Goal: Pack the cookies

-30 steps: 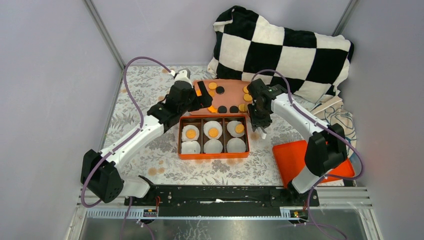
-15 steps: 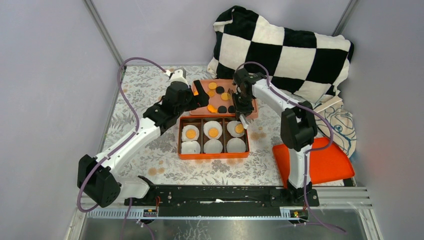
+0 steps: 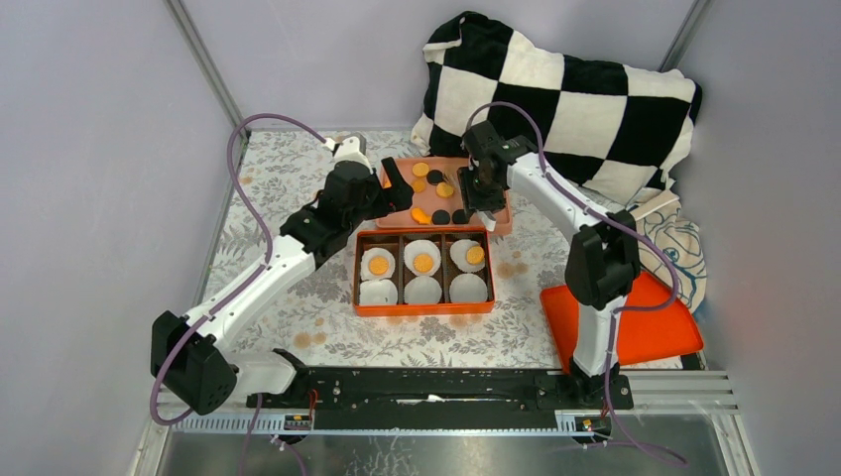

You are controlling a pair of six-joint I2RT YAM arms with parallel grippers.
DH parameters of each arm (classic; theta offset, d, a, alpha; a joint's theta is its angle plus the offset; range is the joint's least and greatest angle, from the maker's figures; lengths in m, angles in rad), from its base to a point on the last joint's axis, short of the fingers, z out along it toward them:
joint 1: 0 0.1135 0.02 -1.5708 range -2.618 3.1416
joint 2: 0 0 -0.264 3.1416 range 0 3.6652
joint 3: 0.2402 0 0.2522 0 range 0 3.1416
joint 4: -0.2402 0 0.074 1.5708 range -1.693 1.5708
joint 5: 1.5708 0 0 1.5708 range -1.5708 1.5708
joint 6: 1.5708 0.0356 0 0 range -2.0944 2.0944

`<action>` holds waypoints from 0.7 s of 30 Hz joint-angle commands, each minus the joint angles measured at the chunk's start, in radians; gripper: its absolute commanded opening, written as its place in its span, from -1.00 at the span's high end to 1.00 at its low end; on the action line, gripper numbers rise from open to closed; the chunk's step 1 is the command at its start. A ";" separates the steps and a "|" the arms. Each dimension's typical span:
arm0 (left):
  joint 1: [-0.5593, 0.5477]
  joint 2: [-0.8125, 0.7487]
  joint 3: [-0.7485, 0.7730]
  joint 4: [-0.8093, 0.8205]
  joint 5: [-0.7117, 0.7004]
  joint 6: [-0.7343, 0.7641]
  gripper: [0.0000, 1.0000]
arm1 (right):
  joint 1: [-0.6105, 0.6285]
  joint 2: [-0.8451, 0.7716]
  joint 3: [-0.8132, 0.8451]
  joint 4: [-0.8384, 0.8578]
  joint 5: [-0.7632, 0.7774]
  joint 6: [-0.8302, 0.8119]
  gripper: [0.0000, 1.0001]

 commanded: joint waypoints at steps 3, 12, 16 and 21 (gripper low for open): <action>0.005 -0.018 -0.013 0.014 0.013 0.008 -0.98 | 0.030 -0.075 -0.001 -0.009 0.003 -0.028 0.00; 0.005 -0.055 -0.046 0.010 0.011 0.001 -0.98 | 0.095 0.012 0.030 -0.046 0.081 -0.051 -0.01; 0.005 -0.064 -0.052 0.003 -0.002 0.005 -0.98 | 0.126 0.061 0.072 -0.081 0.116 -0.055 -0.03; 0.005 -0.073 -0.058 0.001 -0.010 0.006 -0.98 | 0.153 0.120 0.119 -0.120 0.208 -0.052 -0.03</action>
